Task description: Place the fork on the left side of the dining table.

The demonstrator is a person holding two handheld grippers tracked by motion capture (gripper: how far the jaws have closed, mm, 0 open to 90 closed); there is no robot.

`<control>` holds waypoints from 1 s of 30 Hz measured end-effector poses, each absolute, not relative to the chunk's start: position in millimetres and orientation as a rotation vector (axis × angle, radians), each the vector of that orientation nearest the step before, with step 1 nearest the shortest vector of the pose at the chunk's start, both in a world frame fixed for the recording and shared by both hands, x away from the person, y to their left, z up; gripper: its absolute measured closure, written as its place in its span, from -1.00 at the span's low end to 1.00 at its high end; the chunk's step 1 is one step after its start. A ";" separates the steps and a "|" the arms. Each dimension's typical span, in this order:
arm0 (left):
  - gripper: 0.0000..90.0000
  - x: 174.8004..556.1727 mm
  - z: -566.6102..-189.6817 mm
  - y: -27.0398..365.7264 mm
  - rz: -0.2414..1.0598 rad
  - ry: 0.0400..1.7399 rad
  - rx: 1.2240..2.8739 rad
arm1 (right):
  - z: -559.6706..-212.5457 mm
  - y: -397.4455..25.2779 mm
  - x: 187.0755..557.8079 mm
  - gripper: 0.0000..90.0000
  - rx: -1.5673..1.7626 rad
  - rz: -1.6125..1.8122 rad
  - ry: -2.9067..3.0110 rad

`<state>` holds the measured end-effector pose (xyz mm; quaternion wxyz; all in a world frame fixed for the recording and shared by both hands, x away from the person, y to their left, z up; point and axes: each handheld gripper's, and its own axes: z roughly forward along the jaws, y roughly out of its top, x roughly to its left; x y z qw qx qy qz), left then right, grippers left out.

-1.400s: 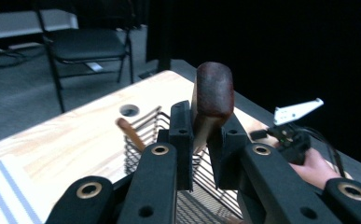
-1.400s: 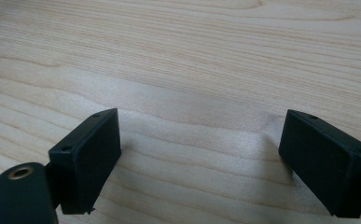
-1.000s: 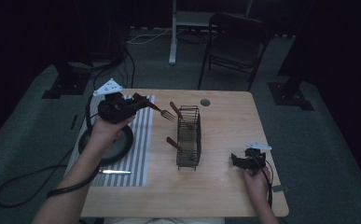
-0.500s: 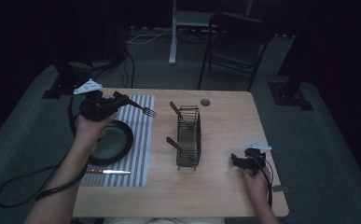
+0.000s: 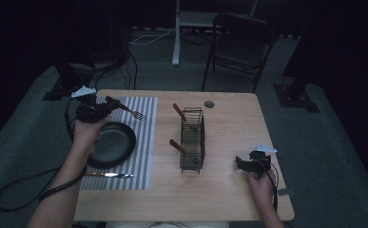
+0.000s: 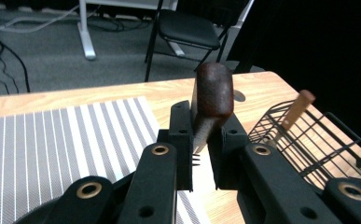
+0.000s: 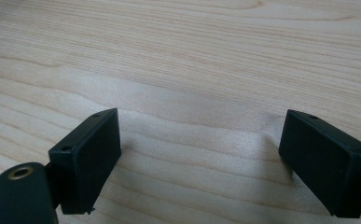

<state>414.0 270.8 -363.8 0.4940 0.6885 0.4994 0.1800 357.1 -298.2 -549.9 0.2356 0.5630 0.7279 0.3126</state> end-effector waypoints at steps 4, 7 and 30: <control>0.79 424.0 -374.0 277.3 0.422 1.254 1.651 | -550.0 -298.2 357.1 -0.72 1.544 0.858 1.997; 0.79 432.6 -381.7 281.5 0.414 1.280 1.636 | -550.0 -298.3 357.1 -0.72 1.544 0.858 1.997; 0.79 473.1 -447.4 307.2 0.323 1.508 1.488 | -550.0 -298.2 357.1 -0.72 1.543 0.858 1.997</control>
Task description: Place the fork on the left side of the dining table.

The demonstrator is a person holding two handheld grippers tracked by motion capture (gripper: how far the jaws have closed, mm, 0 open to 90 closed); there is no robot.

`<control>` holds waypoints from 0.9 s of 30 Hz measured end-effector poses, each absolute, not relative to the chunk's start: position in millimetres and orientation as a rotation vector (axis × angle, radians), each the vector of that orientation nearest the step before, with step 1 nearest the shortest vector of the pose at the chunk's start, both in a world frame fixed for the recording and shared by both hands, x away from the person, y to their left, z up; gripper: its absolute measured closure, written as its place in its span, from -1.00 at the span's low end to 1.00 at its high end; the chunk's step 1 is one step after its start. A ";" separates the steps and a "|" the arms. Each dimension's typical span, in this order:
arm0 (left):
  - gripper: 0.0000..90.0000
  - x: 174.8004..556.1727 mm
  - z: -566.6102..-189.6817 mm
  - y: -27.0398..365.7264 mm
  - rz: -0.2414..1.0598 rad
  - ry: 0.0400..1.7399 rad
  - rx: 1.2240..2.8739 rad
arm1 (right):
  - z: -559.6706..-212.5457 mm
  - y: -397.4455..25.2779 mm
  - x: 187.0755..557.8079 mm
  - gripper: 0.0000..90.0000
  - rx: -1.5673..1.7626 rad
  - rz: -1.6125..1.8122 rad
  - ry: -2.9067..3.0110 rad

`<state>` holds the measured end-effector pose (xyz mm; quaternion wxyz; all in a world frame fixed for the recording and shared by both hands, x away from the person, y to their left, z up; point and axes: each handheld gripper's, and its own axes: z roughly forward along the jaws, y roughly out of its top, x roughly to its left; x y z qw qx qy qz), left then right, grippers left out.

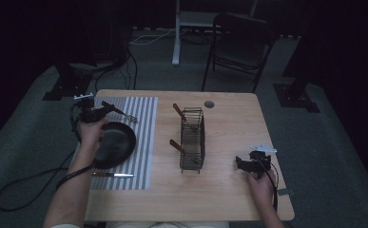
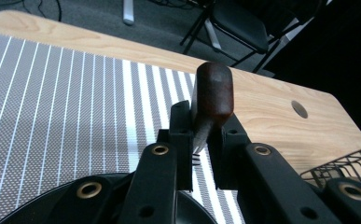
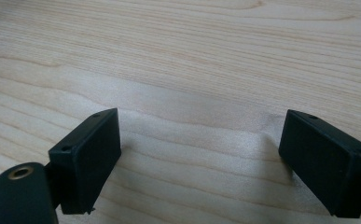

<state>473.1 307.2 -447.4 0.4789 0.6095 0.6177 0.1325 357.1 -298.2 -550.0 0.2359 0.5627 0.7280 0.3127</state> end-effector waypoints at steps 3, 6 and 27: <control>0.79 476.8 -452.6 311.5 0.298 1.526 1.462 | -550.0 -298.2 357.1 -0.72 1.544 0.858 1.997; 0.79 481.6 -453.1 315.6 0.273 1.532 1.458 | -550.0 -298.2 357.1 -0.72 1.544 0.858 1.997; 0.60 493.6 -474.7 333.3 0.265 1.681 1.384 | -549.9 -298.2 357.1 -0.72 1.544 0.857 1.997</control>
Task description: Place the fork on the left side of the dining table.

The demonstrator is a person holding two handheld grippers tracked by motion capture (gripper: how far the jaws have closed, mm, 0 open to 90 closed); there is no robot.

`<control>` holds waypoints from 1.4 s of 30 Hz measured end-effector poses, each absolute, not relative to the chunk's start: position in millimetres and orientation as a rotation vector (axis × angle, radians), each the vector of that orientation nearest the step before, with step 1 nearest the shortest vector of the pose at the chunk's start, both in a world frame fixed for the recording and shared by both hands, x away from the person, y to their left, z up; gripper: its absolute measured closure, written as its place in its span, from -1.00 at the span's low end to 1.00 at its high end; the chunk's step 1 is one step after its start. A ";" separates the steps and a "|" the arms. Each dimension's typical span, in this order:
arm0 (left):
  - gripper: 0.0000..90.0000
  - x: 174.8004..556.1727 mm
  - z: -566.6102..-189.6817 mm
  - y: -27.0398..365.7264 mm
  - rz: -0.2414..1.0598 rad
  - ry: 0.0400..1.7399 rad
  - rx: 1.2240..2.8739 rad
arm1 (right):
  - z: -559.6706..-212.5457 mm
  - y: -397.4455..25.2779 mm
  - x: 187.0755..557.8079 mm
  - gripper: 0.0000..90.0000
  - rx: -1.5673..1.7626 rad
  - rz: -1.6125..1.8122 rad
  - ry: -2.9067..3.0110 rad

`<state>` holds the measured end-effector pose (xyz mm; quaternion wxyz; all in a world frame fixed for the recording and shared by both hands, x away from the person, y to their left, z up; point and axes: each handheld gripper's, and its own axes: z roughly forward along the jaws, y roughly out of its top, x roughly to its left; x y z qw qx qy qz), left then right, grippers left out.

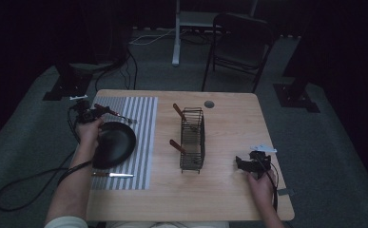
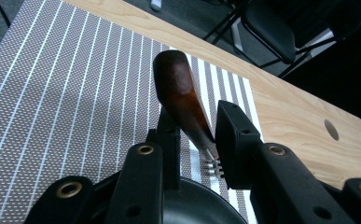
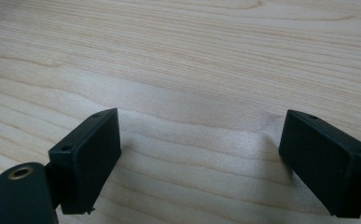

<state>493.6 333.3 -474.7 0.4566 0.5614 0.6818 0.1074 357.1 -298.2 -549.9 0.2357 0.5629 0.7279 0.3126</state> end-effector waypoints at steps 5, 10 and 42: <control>0.56 494.0 -480.7 329.1 0.261 1.673 1.391 | -550.0 -298.2 357.1 -0.72 1.544 0.857 1.997; 0.52 496.2 -487.1 324.1 0.221 1.679 1.385 | -550.0 -298.3 357.1 -0.73 1.543 0.857 1.997; 0.36 504.1 -501.8 338.3 0.193 1.793 1.369 | -550.0 -298.2 357.1 -0.72 1.543 0.858 1.997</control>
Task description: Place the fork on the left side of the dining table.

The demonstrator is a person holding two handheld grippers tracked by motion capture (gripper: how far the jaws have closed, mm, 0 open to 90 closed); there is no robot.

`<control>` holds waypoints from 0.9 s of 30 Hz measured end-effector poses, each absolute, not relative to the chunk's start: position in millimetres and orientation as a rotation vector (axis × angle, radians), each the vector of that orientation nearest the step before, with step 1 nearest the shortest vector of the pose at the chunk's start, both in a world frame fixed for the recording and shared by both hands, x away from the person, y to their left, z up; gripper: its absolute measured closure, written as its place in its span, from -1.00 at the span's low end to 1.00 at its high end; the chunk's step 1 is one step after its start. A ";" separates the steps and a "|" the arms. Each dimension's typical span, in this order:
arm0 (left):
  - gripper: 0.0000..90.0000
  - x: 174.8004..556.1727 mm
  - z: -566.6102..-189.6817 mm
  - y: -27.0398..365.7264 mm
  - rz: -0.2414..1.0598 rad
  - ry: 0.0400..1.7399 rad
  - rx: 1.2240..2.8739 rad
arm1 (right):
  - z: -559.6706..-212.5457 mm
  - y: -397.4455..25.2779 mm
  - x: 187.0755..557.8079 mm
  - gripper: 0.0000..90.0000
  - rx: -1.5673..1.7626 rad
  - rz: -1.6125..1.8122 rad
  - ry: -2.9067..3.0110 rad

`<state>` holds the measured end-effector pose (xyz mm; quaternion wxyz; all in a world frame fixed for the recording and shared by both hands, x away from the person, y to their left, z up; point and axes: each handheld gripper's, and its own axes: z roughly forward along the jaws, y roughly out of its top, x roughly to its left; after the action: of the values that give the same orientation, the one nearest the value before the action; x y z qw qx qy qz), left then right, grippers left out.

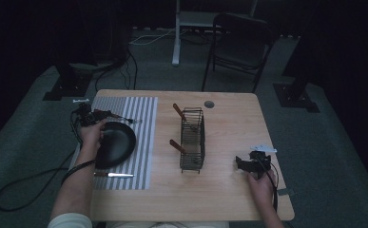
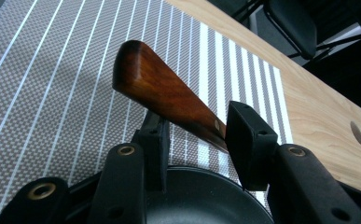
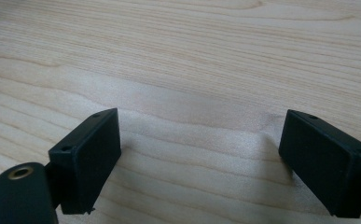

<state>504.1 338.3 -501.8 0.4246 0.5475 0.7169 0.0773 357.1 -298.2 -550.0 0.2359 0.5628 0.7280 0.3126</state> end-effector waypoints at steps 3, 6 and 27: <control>0.73 502.8 -502.6 333.9 0.249 1.806 1.438 | -550.0 -298.2 357.1 -0.72 1.544 0.858 1.997; 0.88 502.3 -504.3 332.0 0.252 1.819 1.458 | -550.0 -298.2 357.1 -0.72 1.544 0.858 1.997; 0.86 506.5 -489.0 329.3 0.406 1.790 1.527 | -550.0 -298.2 357.1 -0.72 1.544 0.857 1.997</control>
<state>506.5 329.3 -489.0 0.3681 0.5947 0.6970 0.1582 357.1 -298.2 -550.0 0.2358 0.5628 0.7280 0.3126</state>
